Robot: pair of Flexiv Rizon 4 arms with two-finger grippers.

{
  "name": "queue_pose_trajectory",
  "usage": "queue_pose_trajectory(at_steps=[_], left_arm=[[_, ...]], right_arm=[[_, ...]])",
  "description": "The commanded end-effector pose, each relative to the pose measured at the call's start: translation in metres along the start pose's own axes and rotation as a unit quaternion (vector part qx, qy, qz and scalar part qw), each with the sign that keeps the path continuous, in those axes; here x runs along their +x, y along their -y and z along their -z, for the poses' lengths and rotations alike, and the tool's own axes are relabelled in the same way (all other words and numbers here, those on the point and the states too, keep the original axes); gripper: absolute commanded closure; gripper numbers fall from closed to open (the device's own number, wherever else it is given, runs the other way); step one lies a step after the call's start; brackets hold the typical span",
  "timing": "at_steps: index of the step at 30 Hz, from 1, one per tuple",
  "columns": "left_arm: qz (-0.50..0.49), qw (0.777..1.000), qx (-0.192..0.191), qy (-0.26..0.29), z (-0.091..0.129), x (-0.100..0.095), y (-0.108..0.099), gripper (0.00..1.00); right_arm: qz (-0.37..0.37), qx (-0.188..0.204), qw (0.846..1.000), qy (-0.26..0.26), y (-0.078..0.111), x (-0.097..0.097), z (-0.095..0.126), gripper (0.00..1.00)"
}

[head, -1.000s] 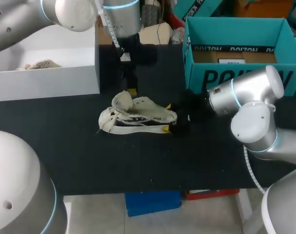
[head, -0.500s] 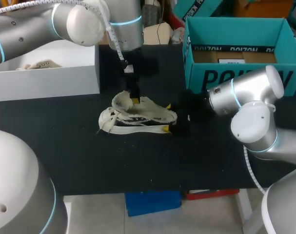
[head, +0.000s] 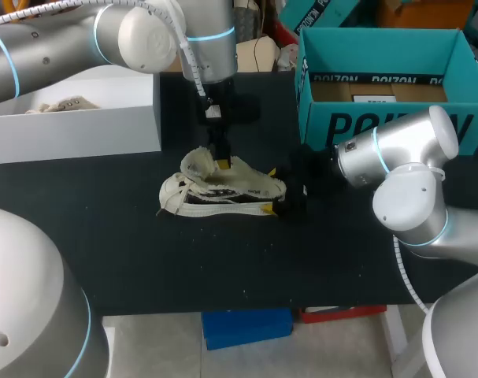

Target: Take the shoe out of the shoebox, open the shoe tongue, remove and reinsert the insole, then place the shoe into the shoebox

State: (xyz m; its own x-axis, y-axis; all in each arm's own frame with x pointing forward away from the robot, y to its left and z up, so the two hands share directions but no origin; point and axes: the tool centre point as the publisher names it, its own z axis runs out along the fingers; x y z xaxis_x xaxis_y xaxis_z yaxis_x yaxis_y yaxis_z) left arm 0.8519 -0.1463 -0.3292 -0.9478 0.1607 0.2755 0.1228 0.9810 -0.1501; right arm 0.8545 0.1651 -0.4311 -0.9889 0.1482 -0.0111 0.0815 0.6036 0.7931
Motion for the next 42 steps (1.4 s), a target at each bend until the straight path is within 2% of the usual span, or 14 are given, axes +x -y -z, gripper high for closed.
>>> queue_pose_trajectory(at_steps=[1,6,8,21,33,42], left_arm=[[-0.01,1.0,-0.001,-0.008,-0.002,0.0,-0.001,1.0],[-0.004,0.999,0.013,-0.033,-0.008,-0.004,-0.005,1.0],[0.001,0.999,0.003,-0.033,-0.012,-0.007,-0.006,1.0],[0.003,0.998,0.008,-0.057,-0.041,-0.021,-0.002,1.0],[-0.006,0.998,0.009,-0.06,-0.059,-0.008,0.004,1.0],[-0.009,0.999,-0.002,-0.042,-0.07,0.002,0.01,1.0]], right_arm=[[0.0,0.001,1.0,0.0,0.0,0.0,0.0,1.0],[0.0,0.001,1.0,0.0,0.0,0.0,0.0,1.0],[0.0,0.001,1.0,0.0,0.0,0.0,0.0,1.0],[0.0,0.001,1.0,0.0,0.0,0.0,0.0,1.0],[0.0,0.001,1.0,0.0,0.0,0.0,0.0,1.0],[0.0,0.001,1.0,0.0,0.0,0.0,0.0,1.0]])
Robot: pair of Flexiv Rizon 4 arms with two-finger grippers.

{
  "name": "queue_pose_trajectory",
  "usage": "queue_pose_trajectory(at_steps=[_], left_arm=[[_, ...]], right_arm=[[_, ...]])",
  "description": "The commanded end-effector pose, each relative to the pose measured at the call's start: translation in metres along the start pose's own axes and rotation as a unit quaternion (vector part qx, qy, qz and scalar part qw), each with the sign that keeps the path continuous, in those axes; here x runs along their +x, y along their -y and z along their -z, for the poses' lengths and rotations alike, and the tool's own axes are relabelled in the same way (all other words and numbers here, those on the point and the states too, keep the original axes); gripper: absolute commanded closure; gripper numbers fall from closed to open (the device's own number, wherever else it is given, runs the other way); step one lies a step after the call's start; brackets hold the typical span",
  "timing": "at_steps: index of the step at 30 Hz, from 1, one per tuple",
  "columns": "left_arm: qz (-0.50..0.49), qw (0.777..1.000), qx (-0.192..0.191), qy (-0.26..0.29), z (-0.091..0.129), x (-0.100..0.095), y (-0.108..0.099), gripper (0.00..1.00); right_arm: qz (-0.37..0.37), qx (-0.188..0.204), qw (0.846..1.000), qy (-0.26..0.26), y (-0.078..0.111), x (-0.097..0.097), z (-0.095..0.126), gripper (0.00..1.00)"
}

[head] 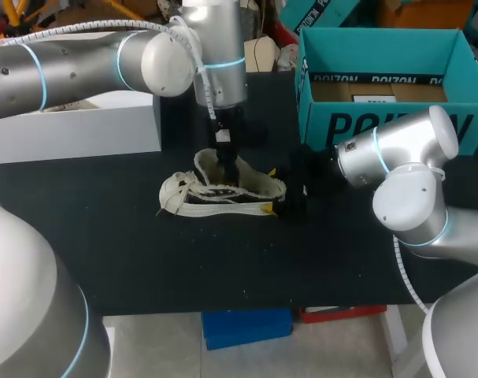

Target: Take the shoe out of the shoebox, open the shoe tongue, remove and reinsert the insole, then place the shoe into the shoebox

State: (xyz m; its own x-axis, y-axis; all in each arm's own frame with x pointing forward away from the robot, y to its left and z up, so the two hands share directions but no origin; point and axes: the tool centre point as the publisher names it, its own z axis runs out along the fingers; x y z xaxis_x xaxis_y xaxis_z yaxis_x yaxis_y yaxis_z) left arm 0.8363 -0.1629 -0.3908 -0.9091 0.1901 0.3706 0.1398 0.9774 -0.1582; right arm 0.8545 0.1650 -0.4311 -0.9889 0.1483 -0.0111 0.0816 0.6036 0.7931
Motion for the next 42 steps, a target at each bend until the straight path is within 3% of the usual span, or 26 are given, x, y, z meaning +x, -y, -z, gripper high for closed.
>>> queue_pose_trajectory(at_steps=[1,15,36,37,39,42], left_arm=[[0.002,1.0,-0.003,0.01,-0.008,0.006,0.002,1.0],[0.035,0.999,-0.012,0.004,-0.033,-0.001,-0.004,1.0],[0.05,0.999,-0.017,0.014,-0.046,0.001,0.002,1.0],[0.05,0.999,-0.017,0.014,-0.045,0.001,0.002,0.96],[0.048,0.999,-0.013,0.014,-0.044,0.002,0.002,0.68],[0.048,0.999,-0.013,0.016,-0.043,0.001,0.001,0.65]], right_arm=[[0.0,0.001,1.0,0.0,0.0,0.0,0.0,1.0],[0.0,0.001,1.0,0.0,0.0,0.0,0.0,1.0],[0.0,0.001,1.0,0.0,0.0,0.0,0.0,1.0],[0.0,0.001,1.0,0.0,0.0,0.0,0.0,1.0],[0.0,0.001,1.0,0.0,0.0,0.0,0.0,1.0],[0.0,0.001,1.0,0.0,0.0,0.0,0.0,1.0]])
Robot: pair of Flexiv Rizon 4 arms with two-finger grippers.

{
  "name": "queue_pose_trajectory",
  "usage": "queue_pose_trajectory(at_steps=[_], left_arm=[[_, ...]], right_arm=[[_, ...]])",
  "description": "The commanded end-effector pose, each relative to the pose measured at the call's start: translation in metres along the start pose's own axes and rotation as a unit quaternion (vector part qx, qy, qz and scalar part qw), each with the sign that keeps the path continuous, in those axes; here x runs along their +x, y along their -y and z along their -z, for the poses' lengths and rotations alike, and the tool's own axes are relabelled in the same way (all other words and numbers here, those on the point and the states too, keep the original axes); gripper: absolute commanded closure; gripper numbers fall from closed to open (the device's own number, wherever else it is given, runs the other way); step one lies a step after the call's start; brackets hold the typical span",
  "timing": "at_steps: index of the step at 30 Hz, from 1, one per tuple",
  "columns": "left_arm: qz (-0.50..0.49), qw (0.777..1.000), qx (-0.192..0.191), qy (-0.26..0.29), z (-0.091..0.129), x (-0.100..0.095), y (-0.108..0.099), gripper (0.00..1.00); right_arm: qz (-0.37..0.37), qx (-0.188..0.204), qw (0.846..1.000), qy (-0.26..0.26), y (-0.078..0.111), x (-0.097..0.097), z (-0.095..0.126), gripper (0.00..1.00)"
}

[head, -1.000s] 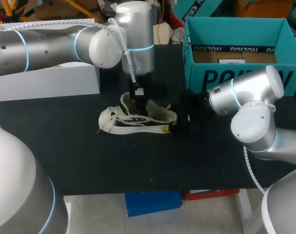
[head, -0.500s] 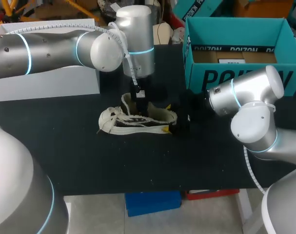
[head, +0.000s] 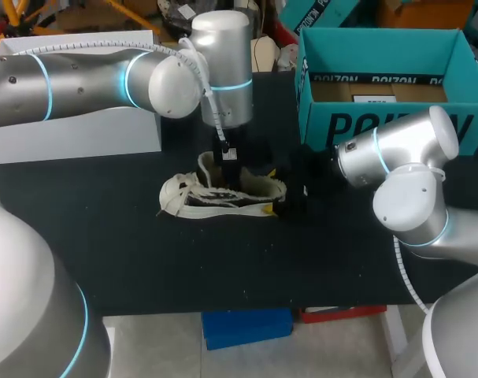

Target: Take the shoe out of the shoebox, open the shoe tongue, remove and reinsert the insole, then place the shoe into the shoebox

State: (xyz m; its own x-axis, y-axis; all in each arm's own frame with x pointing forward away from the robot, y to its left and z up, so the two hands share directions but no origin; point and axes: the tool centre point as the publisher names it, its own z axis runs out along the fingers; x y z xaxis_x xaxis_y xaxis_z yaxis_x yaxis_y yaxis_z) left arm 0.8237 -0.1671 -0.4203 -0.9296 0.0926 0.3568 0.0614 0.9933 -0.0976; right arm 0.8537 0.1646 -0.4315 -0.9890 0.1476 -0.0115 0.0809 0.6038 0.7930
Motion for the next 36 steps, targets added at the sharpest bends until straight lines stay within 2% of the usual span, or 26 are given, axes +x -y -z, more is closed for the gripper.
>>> queue_pose_trajectory(at_steps=[1,2,6,13,16,19,22,28,31,36], left_arm=[[0.0,1.0,-0.001,0.005,-0.011,0.001,0.0,0.62],[0.002,1.0,-0.005,0.008,-0.011,0.001,0.0,0.61],[0.013,0.999,-0.019,0.024,-0.013,-0.001,-0.002,0.65],[0.044,0.991,-0.063,0.108,-0.019,-0.008,-0.008,0.72],[0.058,0.985,-0.073,0.147,-0.021,-0.012,-0.013,0.69],[0.069,0.978,-0.078,0.179,-0.023,-0.018,-0.019,0.71],[0.073,0.971,-0.084,0.21,-0.023,-0.024,-0.024,0.7],[0.061,0.953,-0.112,0.275,-0.032,-0.033,-0.027,0.66],[0.067,0.944,-0.115,0.303,-0.034,-0.039,-0.03,0.73],[0.074,0.928,-0.103,0.35,-0.027,-0.045,-0.034,0.72]], right_arm=[[-0.001,0.001,1.0,0.0,0.0,-0.001,-0.001,1.0],[-0.001,0.001,1.0,0.0,0.0,-0.001,-0.001,1.0],[-0.001,0.001,1.0,0.0,0.0,-0.001,-0.001,1.0],[-0.001,0.001,1.0,0.0,0.0,-0.001,-0.001,1.0],[-0.001,0.001,1.0,0.0,0.0,-0.001,-0.001,1.0],[-0.001,0.001,1.0,0.0,0.0,-0.001,-0.001,1.0],[-0.001,0.001,1.0,0.0,0.0,-0.001,-0.001,1.0],[-0.001,0.001,1.0,0.0,0.0,-0.001,-0.001,1.0],[-0.001,0.001,1.0,0.0,0.0,-0.001,-0.001,1.0],[-0.001,0.001,1.0,0.0,0.0,-0.001,-0.001,1.0]])
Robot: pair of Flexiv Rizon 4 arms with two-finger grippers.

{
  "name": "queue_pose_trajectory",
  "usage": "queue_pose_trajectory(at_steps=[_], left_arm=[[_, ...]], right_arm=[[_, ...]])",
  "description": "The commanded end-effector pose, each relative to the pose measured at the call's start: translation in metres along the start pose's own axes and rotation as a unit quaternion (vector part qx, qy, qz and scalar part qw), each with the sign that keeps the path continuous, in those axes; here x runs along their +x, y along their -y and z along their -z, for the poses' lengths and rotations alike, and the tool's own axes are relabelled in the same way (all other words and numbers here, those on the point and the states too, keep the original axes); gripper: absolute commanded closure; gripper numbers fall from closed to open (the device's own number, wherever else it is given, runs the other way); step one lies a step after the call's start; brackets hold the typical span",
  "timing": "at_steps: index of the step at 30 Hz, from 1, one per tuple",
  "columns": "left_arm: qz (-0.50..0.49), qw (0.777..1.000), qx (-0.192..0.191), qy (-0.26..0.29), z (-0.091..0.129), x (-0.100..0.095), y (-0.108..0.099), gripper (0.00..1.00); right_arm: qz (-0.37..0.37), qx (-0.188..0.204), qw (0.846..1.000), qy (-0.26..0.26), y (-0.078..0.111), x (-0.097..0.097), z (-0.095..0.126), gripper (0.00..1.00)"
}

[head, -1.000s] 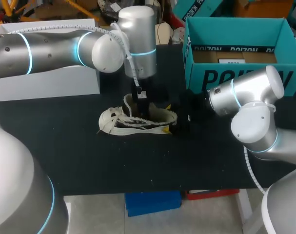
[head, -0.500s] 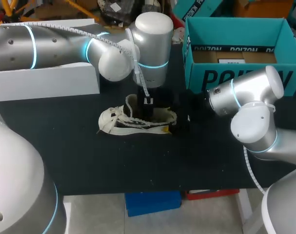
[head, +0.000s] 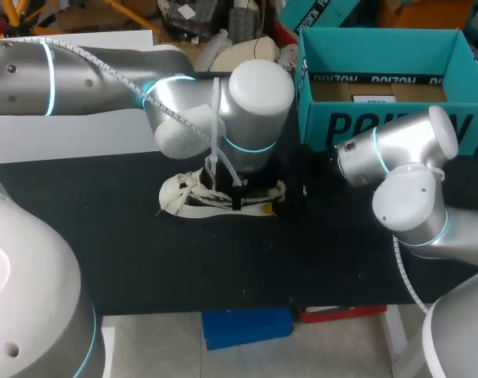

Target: Take the shoe out of the shoebox, open the shoe tongue, remove and reinsert the insole, then place the shoe into the shoebox

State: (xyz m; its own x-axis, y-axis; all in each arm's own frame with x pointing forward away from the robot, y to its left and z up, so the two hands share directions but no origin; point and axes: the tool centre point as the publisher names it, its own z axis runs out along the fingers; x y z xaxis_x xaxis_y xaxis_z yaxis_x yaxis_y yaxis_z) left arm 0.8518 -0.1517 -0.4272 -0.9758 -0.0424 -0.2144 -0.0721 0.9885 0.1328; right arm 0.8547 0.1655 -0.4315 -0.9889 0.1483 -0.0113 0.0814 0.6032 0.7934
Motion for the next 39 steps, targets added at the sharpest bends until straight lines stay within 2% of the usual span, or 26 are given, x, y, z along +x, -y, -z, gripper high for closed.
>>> queue_pose_trajectory(at_steps=[1,10,18,21,22,24,28,32,39], left_arm=[[0.014,0.997,0.012,0.077,-0.039,-0.001,-0.008,0.71],[0.073,0.986,0.056,0.141,-0.024,-0.018,-0.014,0.7],[0.083,0.984,0.062,0.146,-0.026,-0.023,-0.012,0.73],[0.081,0.984,0.061,0.144,-0.027,-0.021,-0.011,0.78],[0.08,0.985,0.061,0.139,-0.028,-0.02,-0.01,0.79],[0.084,0.986,0.061,0.131,-0.028,-0.019,-0.009,1.0],[0.069,0.989,0.057,0.117,-0.029,-0.02,-0.008,1.0],[0.052,0.994,0.058,0.079,-0.029,-0.019,-0.006,1.0],[0.027,0.996,0.082,0.019,-0.016,-0.016,-0.011,1.0]], right_arm=[[0.0,0.001,1.0,0.0,0.0,0.0,0.0,1.0],[0.0,0.001,1.0,0.0,0.0,0.0,0.0,1.0],[0.0,0.001,1.0,0.0,0.0,0.0,0.0,1.0],[0.0,0.001,1.0,0.0,0.0,0.0,0.0,1.0],[0.0,0.001,1.0,0.0,0.0,0.0,0.0,1.0],[0.0,0.001,1.0,0.0,0.0,0.0,0.0,1.0],[0.0,0.001,1.0,0.0,0.0,0.0,0.0,1.0],[0.0,0.001,1.0,0.0,0.0,0.0,0.0,1.0],[0.0,0.001,1.0,0.0,0.0,0.0,0.0,1.0]])
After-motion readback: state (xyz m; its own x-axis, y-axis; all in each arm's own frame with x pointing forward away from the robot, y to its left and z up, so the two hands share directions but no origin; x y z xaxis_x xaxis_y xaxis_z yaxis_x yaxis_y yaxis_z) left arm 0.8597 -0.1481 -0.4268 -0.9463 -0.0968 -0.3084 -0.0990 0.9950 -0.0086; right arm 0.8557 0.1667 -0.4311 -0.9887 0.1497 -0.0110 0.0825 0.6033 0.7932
